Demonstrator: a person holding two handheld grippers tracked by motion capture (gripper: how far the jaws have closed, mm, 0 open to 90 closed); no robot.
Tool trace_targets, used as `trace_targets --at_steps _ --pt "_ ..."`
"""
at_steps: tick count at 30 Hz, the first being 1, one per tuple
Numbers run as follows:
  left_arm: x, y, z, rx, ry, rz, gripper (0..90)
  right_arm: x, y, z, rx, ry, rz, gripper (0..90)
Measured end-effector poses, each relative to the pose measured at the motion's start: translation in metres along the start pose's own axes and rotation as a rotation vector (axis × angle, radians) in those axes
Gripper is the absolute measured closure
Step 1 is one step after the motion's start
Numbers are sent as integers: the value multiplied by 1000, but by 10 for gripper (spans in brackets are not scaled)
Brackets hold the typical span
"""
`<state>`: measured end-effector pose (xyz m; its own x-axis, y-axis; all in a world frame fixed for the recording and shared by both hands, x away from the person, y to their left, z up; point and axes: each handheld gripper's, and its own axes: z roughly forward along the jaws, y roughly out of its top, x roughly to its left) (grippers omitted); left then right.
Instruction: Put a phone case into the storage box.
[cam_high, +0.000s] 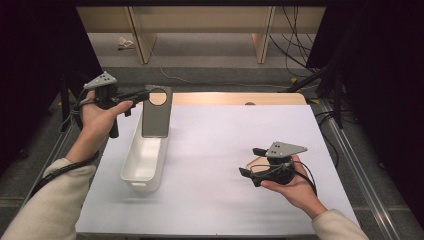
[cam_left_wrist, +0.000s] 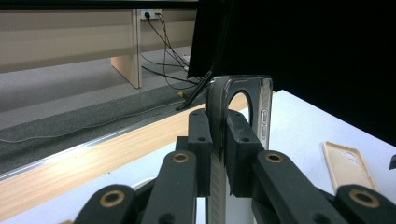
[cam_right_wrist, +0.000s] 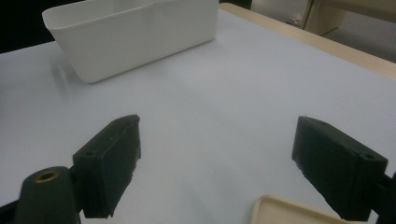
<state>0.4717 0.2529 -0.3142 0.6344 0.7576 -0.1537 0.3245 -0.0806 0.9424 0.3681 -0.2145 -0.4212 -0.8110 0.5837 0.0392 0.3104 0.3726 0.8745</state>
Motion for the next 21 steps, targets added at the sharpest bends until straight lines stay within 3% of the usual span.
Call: trace_targets --at_steps 21 --pt "15 0 -1 4 23 -3 817 0 0 0 1 1 1 164"
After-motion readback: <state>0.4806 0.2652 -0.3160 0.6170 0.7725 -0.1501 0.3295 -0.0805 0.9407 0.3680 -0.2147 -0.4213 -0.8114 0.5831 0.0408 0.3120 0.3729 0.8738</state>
